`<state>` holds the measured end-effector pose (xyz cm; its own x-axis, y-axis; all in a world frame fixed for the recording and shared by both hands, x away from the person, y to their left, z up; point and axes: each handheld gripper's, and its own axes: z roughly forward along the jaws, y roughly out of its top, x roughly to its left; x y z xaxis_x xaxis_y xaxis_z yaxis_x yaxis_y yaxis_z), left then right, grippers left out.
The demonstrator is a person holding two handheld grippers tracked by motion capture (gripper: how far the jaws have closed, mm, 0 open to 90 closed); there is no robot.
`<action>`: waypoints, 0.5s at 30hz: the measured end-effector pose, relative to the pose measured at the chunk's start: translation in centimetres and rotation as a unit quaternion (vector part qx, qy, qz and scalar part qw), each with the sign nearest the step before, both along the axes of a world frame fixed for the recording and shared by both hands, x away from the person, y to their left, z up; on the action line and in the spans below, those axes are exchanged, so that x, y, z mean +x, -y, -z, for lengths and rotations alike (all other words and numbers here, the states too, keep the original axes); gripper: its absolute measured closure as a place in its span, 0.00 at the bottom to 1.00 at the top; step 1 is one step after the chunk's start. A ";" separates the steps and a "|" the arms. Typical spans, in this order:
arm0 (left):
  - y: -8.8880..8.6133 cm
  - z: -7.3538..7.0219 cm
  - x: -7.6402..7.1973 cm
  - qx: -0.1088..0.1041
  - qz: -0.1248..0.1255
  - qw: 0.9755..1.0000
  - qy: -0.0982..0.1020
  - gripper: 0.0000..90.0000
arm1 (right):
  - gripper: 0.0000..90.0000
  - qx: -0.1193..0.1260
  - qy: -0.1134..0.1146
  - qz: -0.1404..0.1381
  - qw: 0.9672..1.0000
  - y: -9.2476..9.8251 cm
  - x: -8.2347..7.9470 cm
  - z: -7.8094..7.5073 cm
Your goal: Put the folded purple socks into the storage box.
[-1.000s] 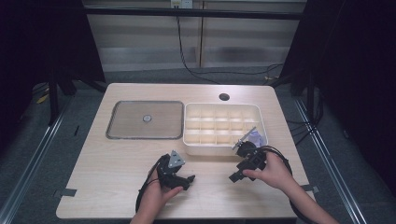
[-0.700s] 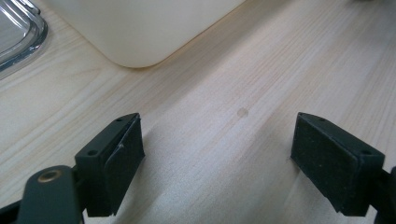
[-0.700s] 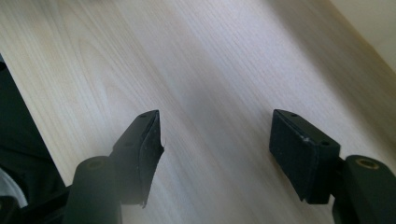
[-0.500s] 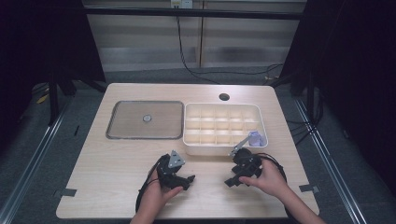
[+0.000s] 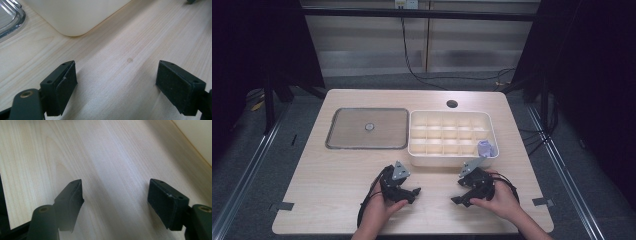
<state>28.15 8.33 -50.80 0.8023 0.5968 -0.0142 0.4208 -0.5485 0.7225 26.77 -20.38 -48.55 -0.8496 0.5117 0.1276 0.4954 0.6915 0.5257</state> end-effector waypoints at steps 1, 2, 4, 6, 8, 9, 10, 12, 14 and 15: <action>0.0 0.0 0.0 0.000 0.000 1.000 0.000 0.18 | 0.31 0.006 0.010 -0.001 1.000 0.1 -0.2 0.1; 0.0 0.0 0.0 0.000 0.000 1.000 0.000 0.18 | 0.31 0.011 0.014 0.000 1.000 0.3 -0.4 0.2; 0.0 0.0 0.0 0.001 0.000 1.000 0.000 0.18 | 0.30 0.019 0.028 -0.005 0.999 0.5 -0.6 0.5; 0.0 0.0 0.0 0.000 0.000 1.000 0.000 0.18 | 0.30 0.023 0.041 -0.010 0.999 0.6 -0.9 0.7; 0.0 0.0 0.0 0.000 0.000 1.000 0.000 0.18 | 0.30 0.023 0.051 -0.012 0.998 0.7 -1.0 0.8; 0.0 0.0 0.0 0.000 0.000 1.000 0.000 0.18 | 0.30 0.030 0.054 -0.010 0.998 0.7 -1.2 0.9; 0.0 0.0 0.0 0.000 0.000 1.000 0.000 0.18 | 0.30 0.027 0.061 -0.012 0.998 0.8 -1.2 0.9; 0.0 0.0 0.0 0.000 0.000 1.000 0.001 0.18 | 0.30 0.034 0.066 -0.008 0.997 0.8 -1.4 1.1; 0.0 0.0 0.0 0.000 0.000 1.000 0.001 0.18 | 0.30 0.043 0.076 -0.007 0.996 0.9 -1.6 1.3; 0.0 0.0 0.0 0.000 0.000 1.000 0.000 0.18 | 0.29 0.042 0.078 -0.005 0.996 0.9 -1.8 1.3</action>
